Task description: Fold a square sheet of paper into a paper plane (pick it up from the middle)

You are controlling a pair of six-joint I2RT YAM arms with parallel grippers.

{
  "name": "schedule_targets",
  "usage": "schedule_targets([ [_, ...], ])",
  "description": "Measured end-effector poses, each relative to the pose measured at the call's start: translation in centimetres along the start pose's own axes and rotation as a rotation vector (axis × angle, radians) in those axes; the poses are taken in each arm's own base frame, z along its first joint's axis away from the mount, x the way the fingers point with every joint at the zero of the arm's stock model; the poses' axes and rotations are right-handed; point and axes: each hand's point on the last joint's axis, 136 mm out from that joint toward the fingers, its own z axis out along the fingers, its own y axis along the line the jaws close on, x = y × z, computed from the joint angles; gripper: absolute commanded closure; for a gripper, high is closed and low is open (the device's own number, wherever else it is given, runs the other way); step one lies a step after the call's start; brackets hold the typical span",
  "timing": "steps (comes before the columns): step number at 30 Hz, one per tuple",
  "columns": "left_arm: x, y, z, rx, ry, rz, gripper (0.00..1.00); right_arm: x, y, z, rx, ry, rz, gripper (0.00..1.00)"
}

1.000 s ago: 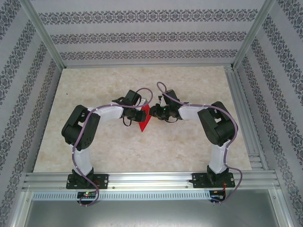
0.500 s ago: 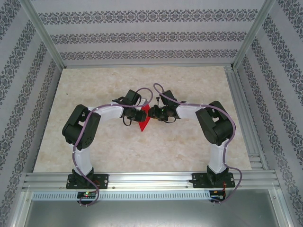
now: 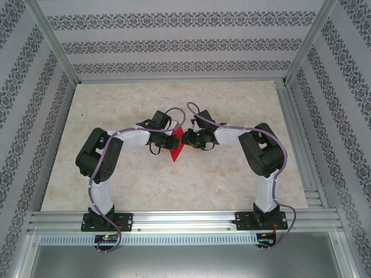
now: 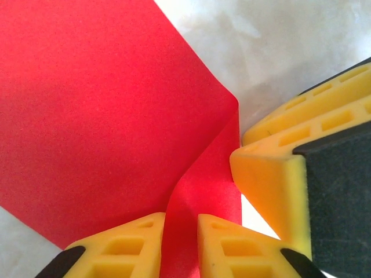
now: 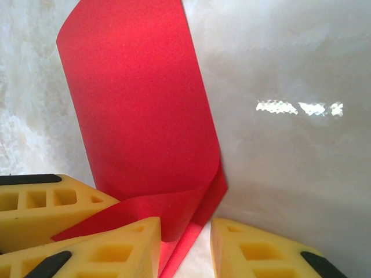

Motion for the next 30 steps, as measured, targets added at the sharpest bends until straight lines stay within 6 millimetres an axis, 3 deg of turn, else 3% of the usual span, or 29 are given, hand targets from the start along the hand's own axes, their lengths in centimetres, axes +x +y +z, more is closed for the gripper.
schedule_targets([
  [10, 0.2, -0.9, -1.9, 0.077, -0.056, -0.080, 0.54, 0.0, -0.1, 0.1, 0.041, 0.008, 0.014, 0.71],
  [17, 0.5, -1.9, -3.7, 0.130, -0.115, -0.134, 0.48, -0.1, -0.3, 0.2, 0.066, 0.007, 0.033, 0.71],
  [22, 1.8, -1.8, -3.7, 0.142, -0.115, -0.177, 0.53, -0.1, -0.2, 0.2, 0.068, 0.007, 0.037, 0.71],
  [30, 1.9, -1.5, -3.1, 0.148, -0.117, -0.214, 0.78, -0.1, -0.2, 0.2, 0.067, 0.007, 0.041, 0.70],
])
